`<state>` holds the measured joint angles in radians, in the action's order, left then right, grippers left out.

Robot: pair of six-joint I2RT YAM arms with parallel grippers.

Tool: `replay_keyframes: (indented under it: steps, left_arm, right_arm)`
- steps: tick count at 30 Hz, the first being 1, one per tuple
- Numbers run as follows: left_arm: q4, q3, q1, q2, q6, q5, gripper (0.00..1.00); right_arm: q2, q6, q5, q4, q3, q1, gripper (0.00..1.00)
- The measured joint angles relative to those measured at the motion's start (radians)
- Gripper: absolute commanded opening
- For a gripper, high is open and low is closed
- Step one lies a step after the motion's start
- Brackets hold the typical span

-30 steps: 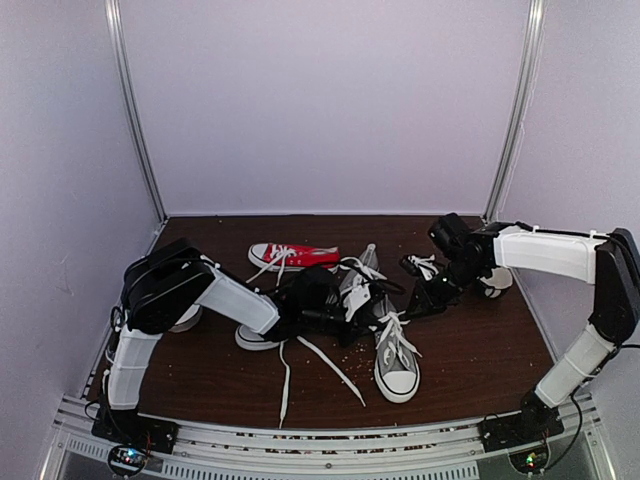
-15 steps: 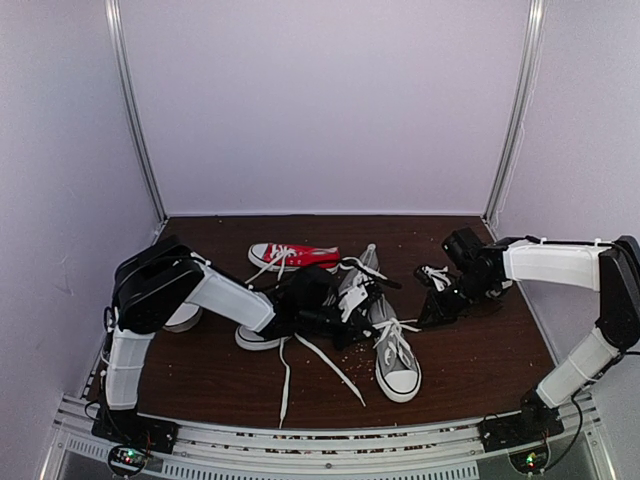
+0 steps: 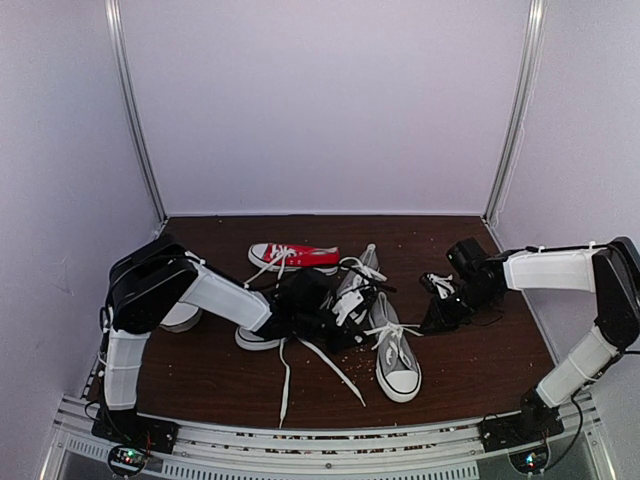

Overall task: Tie the shoes
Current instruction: Tie the loops with the shoelace on the shoe.

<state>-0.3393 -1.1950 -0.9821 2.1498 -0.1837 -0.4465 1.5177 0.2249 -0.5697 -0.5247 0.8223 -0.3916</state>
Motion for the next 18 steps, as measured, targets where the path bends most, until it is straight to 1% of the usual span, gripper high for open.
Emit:
replay_keyframes:
  steps: [10,18]
  left_arm:
    - [0.006,0.013,0.003,-0.046,-0.007,0.006,0.00]
    - [0.058,-0.045,0.035,-0.049,0.023,0.039,0.00]
  right_arm:
    - [0.008,0.006,-0.009,0.028,-0.014,0.014,0.00]
    - [-0.003,-0.005,-0.013,-0.013,-0.014,-0.020,0.00]
